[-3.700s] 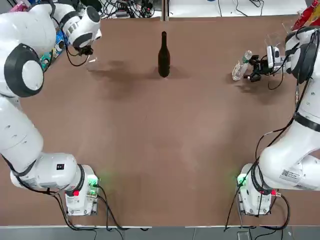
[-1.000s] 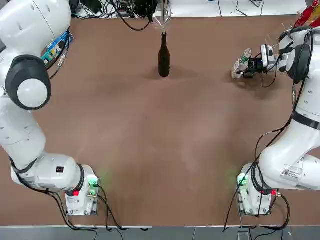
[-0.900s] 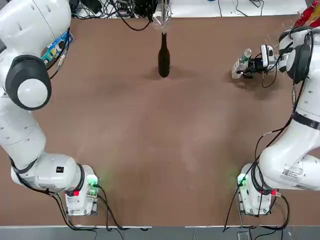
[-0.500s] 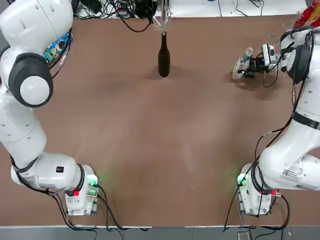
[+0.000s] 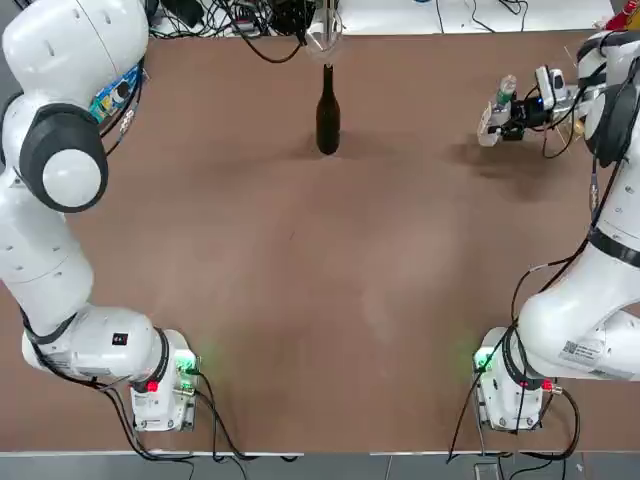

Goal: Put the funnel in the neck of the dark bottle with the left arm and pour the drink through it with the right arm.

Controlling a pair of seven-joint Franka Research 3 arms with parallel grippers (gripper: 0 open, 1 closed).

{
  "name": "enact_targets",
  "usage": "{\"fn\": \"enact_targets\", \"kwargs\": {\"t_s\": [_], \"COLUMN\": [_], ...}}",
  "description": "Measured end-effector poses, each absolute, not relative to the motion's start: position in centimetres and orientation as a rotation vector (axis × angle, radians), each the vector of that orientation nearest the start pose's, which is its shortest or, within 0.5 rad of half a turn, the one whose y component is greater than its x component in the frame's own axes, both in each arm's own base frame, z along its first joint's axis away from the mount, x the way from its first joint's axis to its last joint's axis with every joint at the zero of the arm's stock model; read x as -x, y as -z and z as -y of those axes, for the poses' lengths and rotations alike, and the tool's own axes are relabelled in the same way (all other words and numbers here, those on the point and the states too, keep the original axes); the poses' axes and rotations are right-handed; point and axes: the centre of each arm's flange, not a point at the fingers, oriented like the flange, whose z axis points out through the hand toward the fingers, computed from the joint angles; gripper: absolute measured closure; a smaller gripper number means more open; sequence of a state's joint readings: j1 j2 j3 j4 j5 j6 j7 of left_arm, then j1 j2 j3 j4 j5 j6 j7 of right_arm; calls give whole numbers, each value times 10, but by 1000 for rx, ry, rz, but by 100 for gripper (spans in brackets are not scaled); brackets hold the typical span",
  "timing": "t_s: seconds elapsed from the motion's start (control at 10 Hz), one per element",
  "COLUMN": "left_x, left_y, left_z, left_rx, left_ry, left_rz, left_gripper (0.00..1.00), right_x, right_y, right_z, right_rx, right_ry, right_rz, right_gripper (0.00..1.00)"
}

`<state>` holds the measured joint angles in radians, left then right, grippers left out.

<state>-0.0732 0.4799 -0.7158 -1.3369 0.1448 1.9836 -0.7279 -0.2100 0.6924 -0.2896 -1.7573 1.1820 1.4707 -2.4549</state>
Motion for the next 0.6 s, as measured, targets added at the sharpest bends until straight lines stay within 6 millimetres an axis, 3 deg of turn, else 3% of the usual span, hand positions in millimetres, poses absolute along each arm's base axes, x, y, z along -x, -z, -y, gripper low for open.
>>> {"fn": "enact_targets", "kwargs": {"t_s": [0.4,0.6], "left_x": [-572,-571], "left_y": [-527,-525], "left_z": [411,413], "left_rx": [3424,3424], "left_ry": [184,178], "left_rz": [-15,-20], "left_gripper": [95,95], "right_x": [-577,-574], "right_y": [-259,-279], "right_z": [182,191], "right_rx": [1642,1688], "right_ry": [904,872], "right_rz": [1316,1301], "right_gripper": [43,43]}}
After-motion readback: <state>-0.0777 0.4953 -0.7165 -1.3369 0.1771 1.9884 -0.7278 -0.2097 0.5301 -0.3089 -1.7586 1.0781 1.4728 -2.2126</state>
